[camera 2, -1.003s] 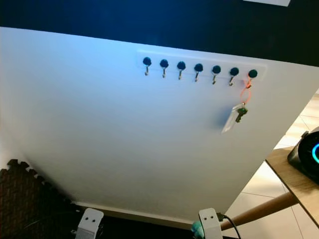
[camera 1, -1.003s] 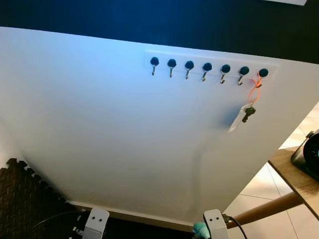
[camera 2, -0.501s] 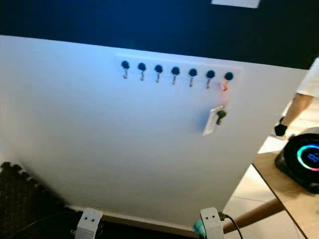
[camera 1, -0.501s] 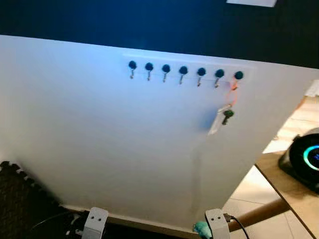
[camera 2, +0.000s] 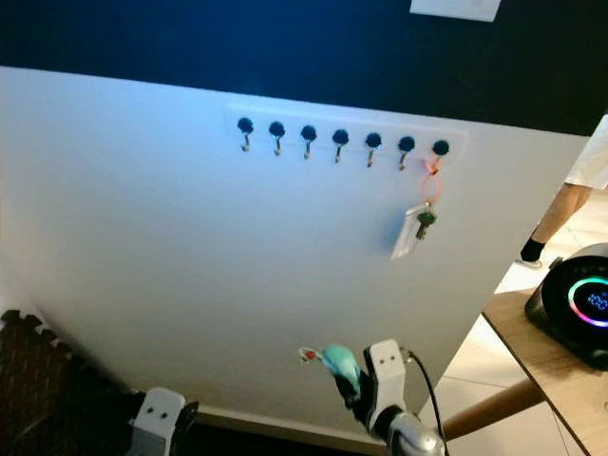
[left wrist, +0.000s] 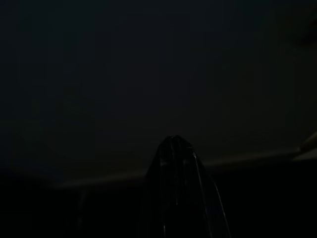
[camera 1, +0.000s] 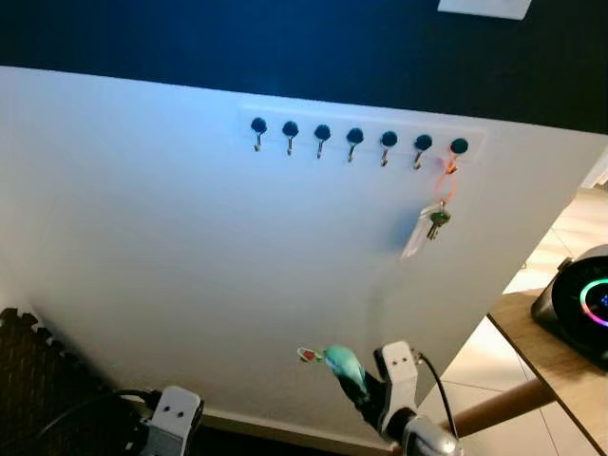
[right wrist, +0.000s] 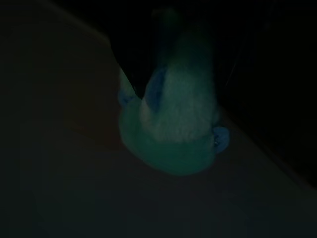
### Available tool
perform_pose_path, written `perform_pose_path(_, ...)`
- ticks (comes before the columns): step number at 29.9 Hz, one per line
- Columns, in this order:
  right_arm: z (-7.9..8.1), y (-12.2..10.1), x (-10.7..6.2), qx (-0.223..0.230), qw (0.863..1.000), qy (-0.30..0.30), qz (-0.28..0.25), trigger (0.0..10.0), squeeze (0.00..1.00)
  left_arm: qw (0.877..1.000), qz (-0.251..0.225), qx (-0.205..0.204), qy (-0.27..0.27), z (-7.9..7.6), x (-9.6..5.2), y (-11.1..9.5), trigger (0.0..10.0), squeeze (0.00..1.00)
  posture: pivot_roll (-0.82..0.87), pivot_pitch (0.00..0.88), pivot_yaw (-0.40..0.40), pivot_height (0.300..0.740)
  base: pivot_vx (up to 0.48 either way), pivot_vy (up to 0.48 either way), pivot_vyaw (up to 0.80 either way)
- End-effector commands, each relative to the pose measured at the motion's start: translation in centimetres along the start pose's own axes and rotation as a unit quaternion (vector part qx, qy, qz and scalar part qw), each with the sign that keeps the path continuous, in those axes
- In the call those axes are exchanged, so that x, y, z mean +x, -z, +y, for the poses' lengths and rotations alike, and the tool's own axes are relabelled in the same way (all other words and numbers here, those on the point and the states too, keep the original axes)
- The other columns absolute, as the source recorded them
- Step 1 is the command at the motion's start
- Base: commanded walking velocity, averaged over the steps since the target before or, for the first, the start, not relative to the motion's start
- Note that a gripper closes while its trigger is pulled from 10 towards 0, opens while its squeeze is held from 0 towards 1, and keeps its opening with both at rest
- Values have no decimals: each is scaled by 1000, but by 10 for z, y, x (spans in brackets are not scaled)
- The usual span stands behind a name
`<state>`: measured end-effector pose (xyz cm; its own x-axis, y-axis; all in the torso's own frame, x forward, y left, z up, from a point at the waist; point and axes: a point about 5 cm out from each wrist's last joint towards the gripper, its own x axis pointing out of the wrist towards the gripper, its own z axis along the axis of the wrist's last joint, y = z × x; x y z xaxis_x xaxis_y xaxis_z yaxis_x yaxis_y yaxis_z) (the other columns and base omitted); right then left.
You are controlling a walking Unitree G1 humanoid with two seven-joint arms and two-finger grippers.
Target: Hang keys on a hook
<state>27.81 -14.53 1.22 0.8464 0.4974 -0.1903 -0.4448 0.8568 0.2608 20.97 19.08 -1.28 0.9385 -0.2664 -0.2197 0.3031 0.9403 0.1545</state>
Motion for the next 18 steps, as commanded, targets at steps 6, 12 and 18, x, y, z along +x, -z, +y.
perform_pose_path(6, 11, -21, -2, 46, 992, -108, -39, 10000, 0, 996, -86, -7, -23, 9, 0, -27, 10000, 0, 96, 59, -57, 740, 0, 0, 0)
perform_pose_path(12, 29, -64, -20, 101, 950, -283, -88, 10000, 0, 978, -202, -34, -47, 12, 6, -77, 10000, 0, 100, 68, -64, 740, 0, 0, 0)
perform_pose_path(18, 34, -112, -41, 168, 899, -371, -162, 10000, 0, 969, -235, -29, -62, 20, 6, -94, 10000, 0, 98, 72, -64, 740, 0, 0, 0)
